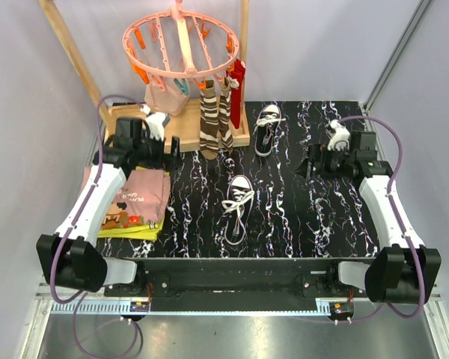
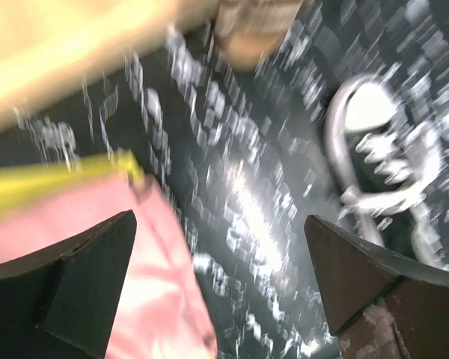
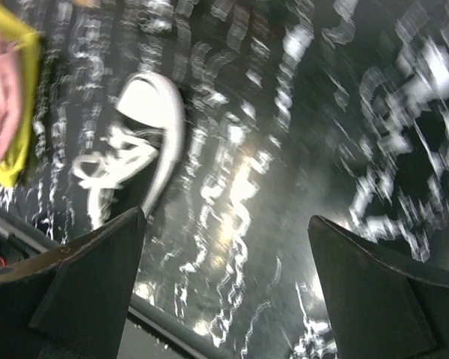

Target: Tie the shoes

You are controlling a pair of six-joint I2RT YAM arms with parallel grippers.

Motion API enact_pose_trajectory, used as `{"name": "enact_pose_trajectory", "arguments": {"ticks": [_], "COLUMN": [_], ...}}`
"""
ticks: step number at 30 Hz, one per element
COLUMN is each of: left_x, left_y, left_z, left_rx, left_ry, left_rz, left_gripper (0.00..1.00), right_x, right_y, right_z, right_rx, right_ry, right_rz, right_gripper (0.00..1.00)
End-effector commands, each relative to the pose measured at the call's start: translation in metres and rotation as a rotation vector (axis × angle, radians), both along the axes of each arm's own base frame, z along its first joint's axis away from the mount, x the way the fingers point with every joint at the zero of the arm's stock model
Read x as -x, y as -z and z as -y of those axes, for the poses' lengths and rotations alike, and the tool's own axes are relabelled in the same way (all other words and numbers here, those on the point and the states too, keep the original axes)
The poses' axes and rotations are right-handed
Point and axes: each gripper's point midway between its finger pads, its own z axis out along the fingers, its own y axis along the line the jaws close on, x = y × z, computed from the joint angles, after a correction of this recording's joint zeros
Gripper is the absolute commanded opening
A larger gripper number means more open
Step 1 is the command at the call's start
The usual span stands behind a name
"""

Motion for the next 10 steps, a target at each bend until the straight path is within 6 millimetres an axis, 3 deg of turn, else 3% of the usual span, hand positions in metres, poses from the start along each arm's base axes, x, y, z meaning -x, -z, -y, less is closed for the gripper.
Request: {"name": "enact_pose_trajectory", "arguments": {"ticks": [1, 6, 10], "left_x": [0.034, 0.038, 0.032], "left_y": [0.056, 0.066, 0.063], "left_z": [-0.028, -0.032, -0.034], "left_rx": [-0.107, -0.104, -0.118], "left_ry": [-0.114, -0.148, -0.153], "left_rz": [-0.115, -0.106, -0.089], "left_gripper": [0.99, 0.99, 0.99], "right_x": [0.019, 0.016, 0.004], "right_y": [0.034, 0.035, 0.028], "right_z": [0.024, 0.020, 0.019], "right_rx": [-0.015, -0.042, -0.047], "right_ry": [0.097, 0.073, 0.053], "right_rz": [-0.143, -0.142, -0.115], "right_gripper": [1.00, 1.00, 1.00]}}
